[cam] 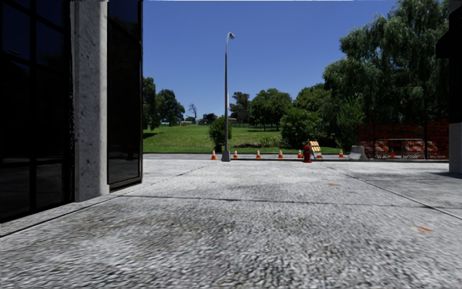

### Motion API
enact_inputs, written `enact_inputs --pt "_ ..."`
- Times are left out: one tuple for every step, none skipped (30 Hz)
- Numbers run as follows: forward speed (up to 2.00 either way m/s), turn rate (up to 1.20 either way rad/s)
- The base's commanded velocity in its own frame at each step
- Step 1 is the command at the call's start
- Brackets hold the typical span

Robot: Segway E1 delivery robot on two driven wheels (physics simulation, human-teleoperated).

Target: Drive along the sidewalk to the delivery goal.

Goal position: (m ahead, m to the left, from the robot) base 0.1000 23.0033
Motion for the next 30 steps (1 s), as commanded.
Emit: enact_inputs --pt "2.0 0.0" --pt "2.0 0.0" --pt "2.0 0.0" --pt "2.0 0.0" --pt "2.0 0.0" --pt "2.0 0.0" --pt "2.0 0.0" --pt "2.0 0.0" --pt "2.0 0.0" --pt "2.0 0.0" --pt "2.0 0.0" --pt "2.0 0.0" --pt "2.0 0.0" --pt "2.0 0.0" --pt "2.0 0.0" --pt "2.0 0.0" --pt "2.0 0.0" --pt "2.0 0.0" --pt "2.0 0.0" --pt "2.0 0.0" --pt "2.0 0.0" --pt "2.0 0.0" --pt "2.0 0.0" --pt "2.0 0.0" --pt "2.0 0.0" --pt "2.0 0.0" --pt "2.0 0.0" --pt "2.0 0.0" --pt "2.0 0.0" --pt "2.0 0.0"
